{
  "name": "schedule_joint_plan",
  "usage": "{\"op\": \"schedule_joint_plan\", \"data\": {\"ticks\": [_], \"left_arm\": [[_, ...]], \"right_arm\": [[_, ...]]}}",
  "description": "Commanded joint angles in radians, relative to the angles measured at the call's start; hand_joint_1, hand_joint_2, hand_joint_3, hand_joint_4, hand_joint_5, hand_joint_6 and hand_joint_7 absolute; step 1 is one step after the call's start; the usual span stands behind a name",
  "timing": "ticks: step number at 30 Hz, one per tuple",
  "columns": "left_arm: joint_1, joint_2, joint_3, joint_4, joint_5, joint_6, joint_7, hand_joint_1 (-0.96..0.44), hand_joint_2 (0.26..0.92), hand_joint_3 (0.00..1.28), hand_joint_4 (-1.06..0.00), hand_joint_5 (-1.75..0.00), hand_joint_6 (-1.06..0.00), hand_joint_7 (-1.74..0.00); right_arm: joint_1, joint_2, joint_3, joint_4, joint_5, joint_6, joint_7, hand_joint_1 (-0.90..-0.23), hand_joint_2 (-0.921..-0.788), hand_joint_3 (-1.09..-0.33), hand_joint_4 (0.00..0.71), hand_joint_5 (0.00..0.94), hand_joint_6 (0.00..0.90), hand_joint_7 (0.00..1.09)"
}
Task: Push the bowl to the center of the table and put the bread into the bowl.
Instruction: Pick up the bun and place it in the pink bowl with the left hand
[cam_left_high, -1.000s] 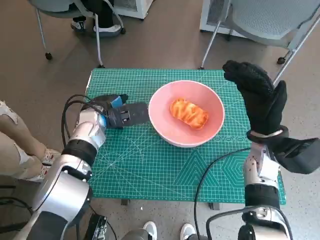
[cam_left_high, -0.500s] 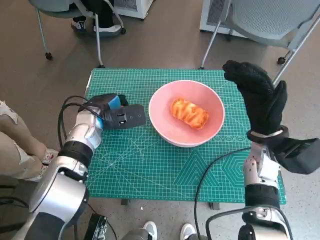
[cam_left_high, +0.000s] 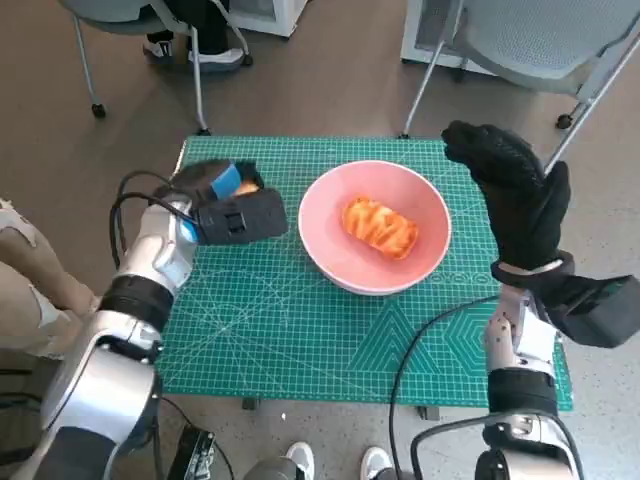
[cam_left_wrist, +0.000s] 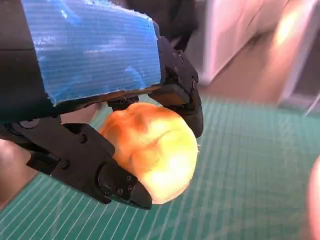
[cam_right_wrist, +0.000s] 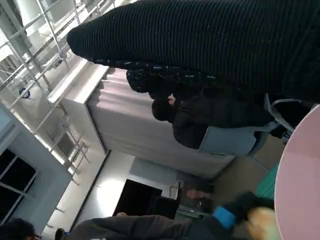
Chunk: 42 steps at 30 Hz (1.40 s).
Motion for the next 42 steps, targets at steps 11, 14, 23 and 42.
{"op": "schedule_joint_plan", "data": {"ticks": [11,14,23,42], "left_arm": [[0.152,0.075,0.140,-0.651,-0.008,0.118,-0.050,0.00,0.889,0.07,-0.76,-1.09,-0.68,-1.11],[0.172,0.075,0.155,-0.763,0.005,0.134,-0.059,0.00,0.891,0.07,-0.76,-1.05,-0.68,-1.15],[0.198,0.029,0.142,-0.940,0.037,0.109,-0.043,0.00,0.909,0.03,-0.77,-1.03,-0.68,-1.17],[0.094,-0.166,0.054,-0.673,-0.057,-0.058,-0.128,0.00,0.921,0.13,-0.68,-1.22,-0.51,-1.24]], "right_arm": [[0.014,0.007,0.006,0.009,0.004,0.019,0.001,-0.648,-0.921,-0.690,0.267,0.002,0.085,0.53],[0.016,0.007,0.006,0.007,0.005,0.021,0.003,-0.650,-0.921,-0.689,0.267,0.002,0.085,0.53],[0.018,0.008,0.005,0.006,0.010,0.023,0.007,-0.651,-0.921,-0.689,0.267,0.002,0.086,0.53],[0.034,0.011,0.000,-0.012,0.006,0.017,-0.002,-0.653,-0.921,-0.685,0.270,0.002,0.090,0.53]]}}
